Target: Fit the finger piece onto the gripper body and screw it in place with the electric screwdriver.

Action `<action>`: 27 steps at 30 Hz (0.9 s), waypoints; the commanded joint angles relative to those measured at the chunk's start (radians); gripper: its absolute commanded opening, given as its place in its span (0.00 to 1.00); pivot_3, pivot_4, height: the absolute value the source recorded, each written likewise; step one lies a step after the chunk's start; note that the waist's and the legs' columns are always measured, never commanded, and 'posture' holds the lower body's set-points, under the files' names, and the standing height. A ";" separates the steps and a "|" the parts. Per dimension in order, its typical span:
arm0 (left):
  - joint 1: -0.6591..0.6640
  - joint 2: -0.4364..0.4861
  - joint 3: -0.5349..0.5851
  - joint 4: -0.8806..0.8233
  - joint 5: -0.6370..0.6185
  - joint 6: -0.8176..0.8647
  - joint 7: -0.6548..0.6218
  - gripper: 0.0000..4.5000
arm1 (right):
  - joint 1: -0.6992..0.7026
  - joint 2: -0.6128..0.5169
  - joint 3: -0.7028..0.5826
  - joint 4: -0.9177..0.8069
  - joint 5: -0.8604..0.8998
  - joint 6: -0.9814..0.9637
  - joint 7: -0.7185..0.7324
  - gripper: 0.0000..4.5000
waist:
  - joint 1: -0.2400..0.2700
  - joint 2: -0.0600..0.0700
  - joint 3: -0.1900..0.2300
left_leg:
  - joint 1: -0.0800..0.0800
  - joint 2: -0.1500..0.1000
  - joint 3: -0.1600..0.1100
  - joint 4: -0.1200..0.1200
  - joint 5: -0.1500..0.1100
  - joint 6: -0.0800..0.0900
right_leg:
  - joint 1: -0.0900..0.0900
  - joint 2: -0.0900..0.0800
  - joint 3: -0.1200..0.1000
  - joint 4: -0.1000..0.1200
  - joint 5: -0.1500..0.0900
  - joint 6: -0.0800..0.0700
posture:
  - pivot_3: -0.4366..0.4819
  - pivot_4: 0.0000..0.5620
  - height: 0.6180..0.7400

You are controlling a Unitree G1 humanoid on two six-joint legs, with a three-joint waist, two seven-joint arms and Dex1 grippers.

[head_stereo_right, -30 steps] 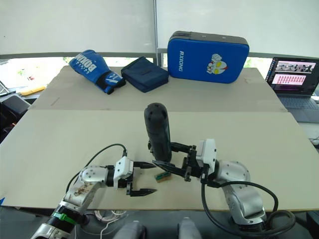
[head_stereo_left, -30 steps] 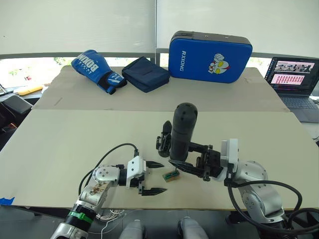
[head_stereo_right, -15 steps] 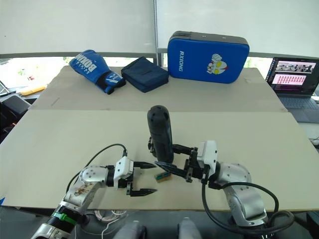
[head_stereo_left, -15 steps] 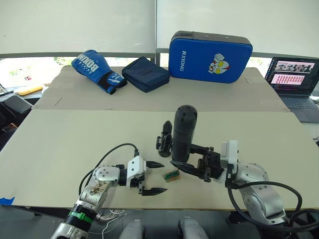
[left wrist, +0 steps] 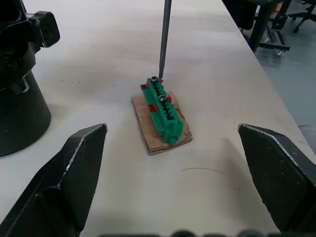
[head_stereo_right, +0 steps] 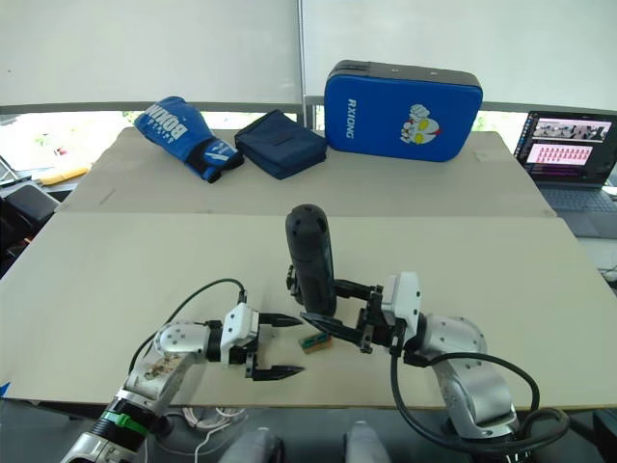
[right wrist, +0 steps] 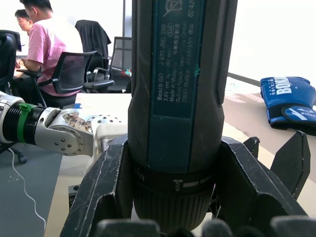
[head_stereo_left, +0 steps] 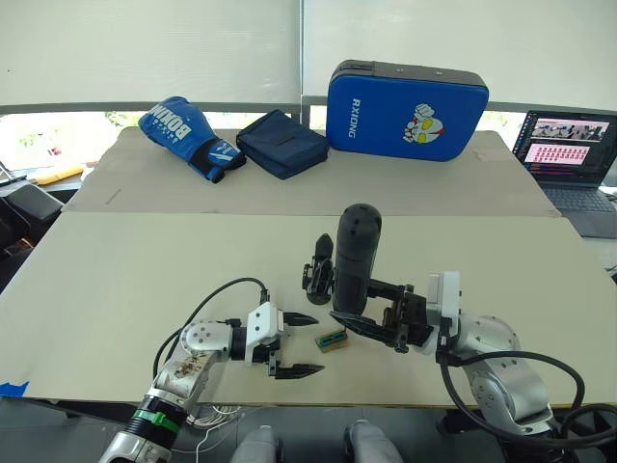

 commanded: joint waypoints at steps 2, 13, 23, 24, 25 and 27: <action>0.004 -0.011 -0.026 -0.001 0.004 0.009 0.002 1.00 | -0.007 -0.006 -0.030 -0.047 0.047 -0.023 0.000 0.43 | 0.000 0.000 0.000 | 0.000 0.000 0.000 0.000 0.000 0.000 | 0.000 0.000 0.000 0.000 0.000 0.000 | 0.48 0.27 1.00; 0.005 -0.015 -0.029 -0.006 0.001 0.017 0.005 1.00 | -0.038 0.004 -0.037 -0.044 0.068 -0.024 -0.035 0.43 | 0.001 0.000 0.000 | 0.000 0.000 0.000 0.000 0.000 0.000 | 0.000 0.000 0.000 0.000 0.000 0.000 | 0.48 0.27 1.00; 0.012 -0.013 -0.030 -0.019 0.000 0.023 0.008 1.00 | -0.028 -0.002 -0.020 -0.033 0.046 -0.029 -0.029 0.43 | 0.001 0.000 0.000 | 0.000 0.000 0.000 0.000 0.000 0.000 | 0.000 0.000 0.000 0.000 0.000 0.000 | 0.48 0.27 1.00; 0.013 -0.013 -0.030 -0.020 -0.001 0.024 0.008 1.00 | -0.027 -0.003 -0.019 -0.031 0.045 -0.029 -0.027 0.43 | 0.001 0.000 0.000 | 0.000 0.000 0.000 0.000 0.000 0.000 | 0.000 0.000 0.000 0.000 0.000 0.000 | 0.48 0.27 1.00; 0.013 -0.014 -0.031 -0.021 -0.001 0.025 0.008 1.00 | -0.026 -0.003 -0.018 -0.030 0.043 -0.030 -0.026 0.43 | 0.001 0.000 0.000 | 0.000 0.000 0.000 0.000 0.000 0.000 | 0.000 0.000 0.000 0.000 0.000 0.000 | 0.48 0.27 1.00; 0.015 -0.014 -0.032 -0.024 -0.002 0.026 0.008 1.00 | -0.025 -0.004 -0.017 -0.029 0.040 -0.030 -0.024 0.43 | 0.001 0.000 0.000 | 0.000 0.000 0.000 0.000 0.000 0.000 | 0.000 0.000 0.000 0.000 0.000 0.000 | 0.48 0.27 1.00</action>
